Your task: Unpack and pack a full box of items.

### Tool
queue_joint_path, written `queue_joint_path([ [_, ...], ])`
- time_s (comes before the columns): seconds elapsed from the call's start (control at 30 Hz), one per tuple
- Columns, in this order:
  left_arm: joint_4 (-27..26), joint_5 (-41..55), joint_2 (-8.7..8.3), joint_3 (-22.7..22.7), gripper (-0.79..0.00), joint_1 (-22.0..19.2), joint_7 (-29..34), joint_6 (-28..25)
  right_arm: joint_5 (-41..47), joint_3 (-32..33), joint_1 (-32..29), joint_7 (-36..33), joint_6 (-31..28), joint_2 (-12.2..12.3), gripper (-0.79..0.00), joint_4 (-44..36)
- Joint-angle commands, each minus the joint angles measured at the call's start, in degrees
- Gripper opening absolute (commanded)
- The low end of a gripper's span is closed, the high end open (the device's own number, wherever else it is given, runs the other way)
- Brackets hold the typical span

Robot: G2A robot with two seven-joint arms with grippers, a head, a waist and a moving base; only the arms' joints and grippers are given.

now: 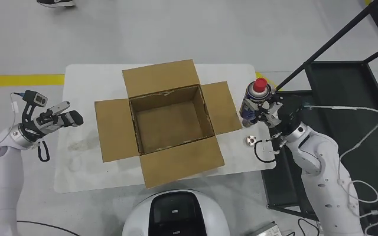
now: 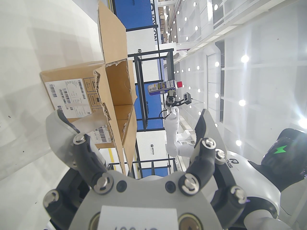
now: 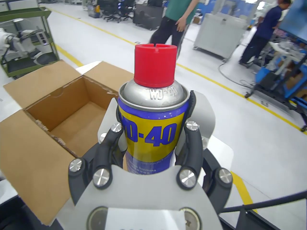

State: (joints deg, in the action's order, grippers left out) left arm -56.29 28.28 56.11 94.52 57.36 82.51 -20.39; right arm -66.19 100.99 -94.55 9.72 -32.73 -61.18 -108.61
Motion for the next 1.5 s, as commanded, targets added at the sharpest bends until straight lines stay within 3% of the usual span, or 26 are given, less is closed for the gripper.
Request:
queue_joint_path([
  [0.0,0.0,0.0,0.0,0.0,0.0,0.0,0.0,0.0,-1.21,2.05,-5.32,7.18,3.87,-0.35,-0.785,-0.93],
  [0.2,0.0,0.0,0.0,0.0,0.0,0.0,0.0,0.0,-7.14,4.34,-19.7,23.45,9.05,-1.41,-0.785,-2.77],
  [0.33,0.0,0.0,0.0,0.0,0.0,0.0,0.0,0.0,-7.53,1.41,-24.74,28.86,10.4,-2.14,-0.785,-0.22],
  [0.9,0.0,0.0,0.0,0.0,0.0,0.0,0.0,0.0,-6.47,1.04,-23.12,27.73,11.09,-2.28,-0.785,-0.01],
  [1.03,0.0,0.0,0.0,0.0,0.0,0.0,0.0,0.0,-5.59,-1.76,-20.42,30.66,11.36,-2.69,-0.785,5.91],
  [1.3,0.0,0.0,0.0,0.0,0.0,0.0,0.0,0.0,-8.3,-10.87,-17.01,41.97,20.82,-4.51,-0.785,19.69],
  [1.47,0.0,0.0,0.0,0.0,0.0,0.0,0.0,0.0,-8.91,-15.11,-14.43,47.04,21.55,-5.36,-0.785,27.19],
])
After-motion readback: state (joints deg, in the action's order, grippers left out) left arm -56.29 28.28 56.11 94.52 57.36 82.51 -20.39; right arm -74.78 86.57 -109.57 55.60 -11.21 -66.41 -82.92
